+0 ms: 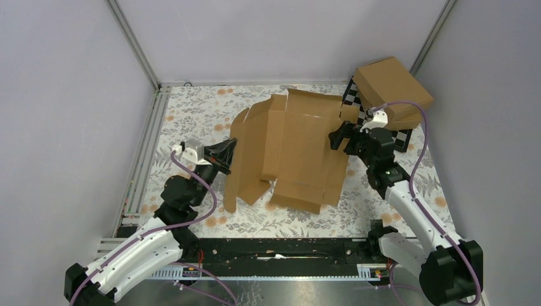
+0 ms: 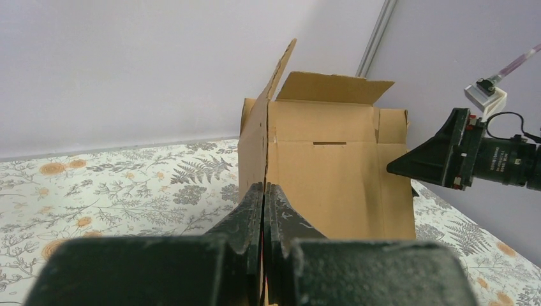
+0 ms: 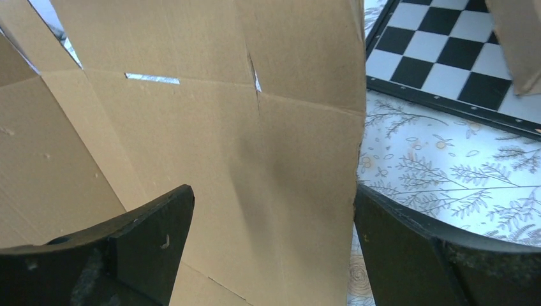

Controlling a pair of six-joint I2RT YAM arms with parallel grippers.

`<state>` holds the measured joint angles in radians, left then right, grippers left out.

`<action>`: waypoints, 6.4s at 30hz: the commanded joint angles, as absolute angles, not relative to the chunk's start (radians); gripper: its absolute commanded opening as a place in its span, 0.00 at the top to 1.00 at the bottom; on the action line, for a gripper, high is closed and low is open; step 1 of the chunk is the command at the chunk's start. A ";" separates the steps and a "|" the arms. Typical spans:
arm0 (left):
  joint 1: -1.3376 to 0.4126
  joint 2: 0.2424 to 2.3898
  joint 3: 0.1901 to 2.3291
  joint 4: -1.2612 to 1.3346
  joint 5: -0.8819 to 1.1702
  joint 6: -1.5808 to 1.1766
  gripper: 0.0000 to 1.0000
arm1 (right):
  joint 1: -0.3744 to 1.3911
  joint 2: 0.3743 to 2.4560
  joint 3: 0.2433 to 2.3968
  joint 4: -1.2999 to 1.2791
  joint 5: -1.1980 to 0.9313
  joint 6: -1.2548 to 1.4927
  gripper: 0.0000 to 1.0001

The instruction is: Fold the paper box

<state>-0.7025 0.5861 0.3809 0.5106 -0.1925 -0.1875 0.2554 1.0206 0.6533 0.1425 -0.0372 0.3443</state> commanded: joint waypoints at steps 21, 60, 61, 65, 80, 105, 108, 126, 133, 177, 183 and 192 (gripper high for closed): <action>-0.740 0.549 0.354 0.526 -0.196 -0.143 1.00 | 0.121 1.021 0.695 0.034 -0.040 0.439 0.00; -0.766 0.601 0.412 0.571 -0.271 -0.117 1.00 | 0.137 1.283 0.864 0.552 -0.360 0.420 1.00; -0.767 0.614 0.425 0.578 -0.292 -0.110 1.00 | 0.170 1.283 0.874 0.567 -0.331 0.375 1.00; -0.766 0.672 0.473 0.594 -0.378 -0.088 1.00 | 0.259 1.254 0.802 0.725 -0.193 0.224 1.00; -0.765 0.643 0.302 0.539 -0.554 -0.233 0.86 | 0.272 1.368 0.440 1.180 -0.237 0.072 1.00; -0.405 0.917 0.717 0.264 -0.417 -0.356 0.28 | 0.272 1.289 0.417 1.164 -0.365 0.055 1.00; -0.385 0.919 0.707 0.290 -0.415 -0.342 0.48 | 0.272 1.283 0.417 1.163 -0.365 0.055 1.00; -0.384 0.755 0.535 0.352 -0.126 -0.409 1.00 | 0.272 1.183 0.445 0.930 -0.223 0.180 0.83; -0.481 0.632 0.401 0.441 -0.005 -0.340 1.00 | 0.272 1.088 0.341 0.852 -0.118 0.282 0.67; -0.670 0.585 0.345 0.446 0.031 -0.164 1.00 | 0.272 1.010 0.486 0.269 -0.068 0.688 0.93; -0.674 0.610 0.348 0.449 0.028 -0.164 1.00 | 0.272 1.010 0.487 0.323 -0.167 0.808 0.88; -0.676 0.657 0.354 0.457 0.028 -0.170 1.00 | 0.272 1.029 0.514 0.391 -0.243 1.001 0.74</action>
